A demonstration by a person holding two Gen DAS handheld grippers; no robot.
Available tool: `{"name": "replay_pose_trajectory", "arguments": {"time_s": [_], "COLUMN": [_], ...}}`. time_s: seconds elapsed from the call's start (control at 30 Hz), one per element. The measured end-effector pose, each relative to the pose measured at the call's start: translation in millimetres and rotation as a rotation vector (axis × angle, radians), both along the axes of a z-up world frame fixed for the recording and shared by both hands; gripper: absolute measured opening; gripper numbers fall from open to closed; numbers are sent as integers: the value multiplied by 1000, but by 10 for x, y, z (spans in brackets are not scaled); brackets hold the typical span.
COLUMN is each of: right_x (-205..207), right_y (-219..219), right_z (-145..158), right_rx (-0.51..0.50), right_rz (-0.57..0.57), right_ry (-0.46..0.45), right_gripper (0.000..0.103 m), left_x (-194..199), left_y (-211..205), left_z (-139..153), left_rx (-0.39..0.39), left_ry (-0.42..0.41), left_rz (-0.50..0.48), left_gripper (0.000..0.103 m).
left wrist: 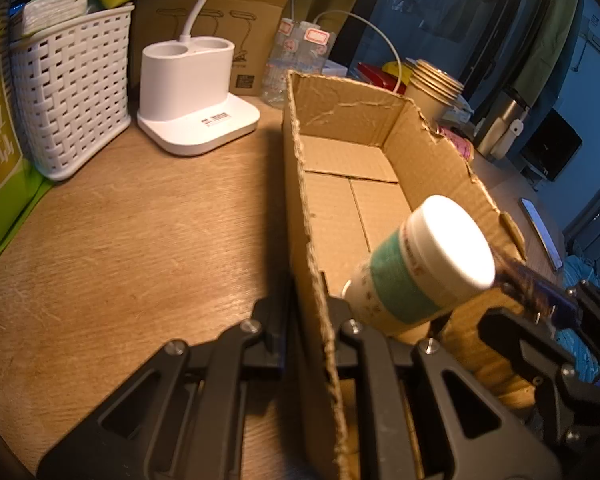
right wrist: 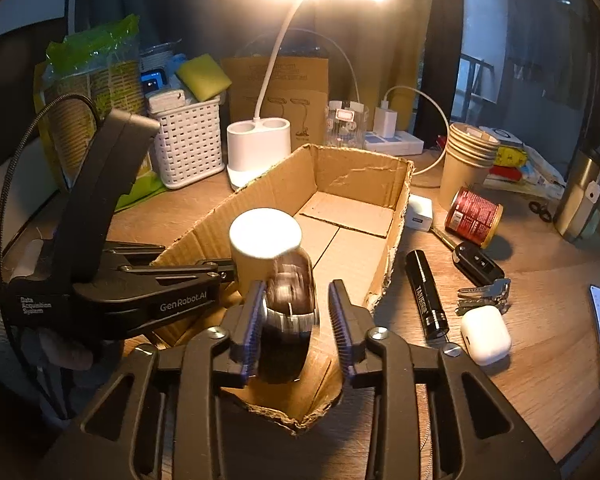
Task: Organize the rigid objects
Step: 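Lift the wristwatch into the box and open the right gripper, then grasp the white earbud case with the right gripper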
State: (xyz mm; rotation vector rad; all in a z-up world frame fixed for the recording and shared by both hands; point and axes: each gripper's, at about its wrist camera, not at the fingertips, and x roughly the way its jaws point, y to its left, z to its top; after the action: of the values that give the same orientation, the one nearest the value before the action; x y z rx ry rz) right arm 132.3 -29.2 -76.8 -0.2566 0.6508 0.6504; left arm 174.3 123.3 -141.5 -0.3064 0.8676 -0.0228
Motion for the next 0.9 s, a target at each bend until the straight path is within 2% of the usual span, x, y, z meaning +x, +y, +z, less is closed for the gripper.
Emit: {"name": "replay_pose_trajectory", "arguments": {"time_s": [0.1, 0.43, 0.7, 0.9], "right_x": [-33, 60, 298, 490], "right_y": [-29, -449, -923, -1108], "right_z": [58, 229, 162, -2], "right_rx": [5, 68, 75, 57], "right_rz": [6, -101, -251, -310], "right_ry": [-14, -46, -37, -6], "right_gripper": [56, 56, 56, 56], "left_x": [-3, -10, -9, -9], "left_y": [-12, -17, -13, -12], "left_z": [3, 4, 4, 4], "left_rx": [0, -1, -1, -1], "left_ry": [-2, -2, -2, -2], "left_rz": [-1, -2, -2, -2], "left_gripper": [11, 11, 11, 11]}}
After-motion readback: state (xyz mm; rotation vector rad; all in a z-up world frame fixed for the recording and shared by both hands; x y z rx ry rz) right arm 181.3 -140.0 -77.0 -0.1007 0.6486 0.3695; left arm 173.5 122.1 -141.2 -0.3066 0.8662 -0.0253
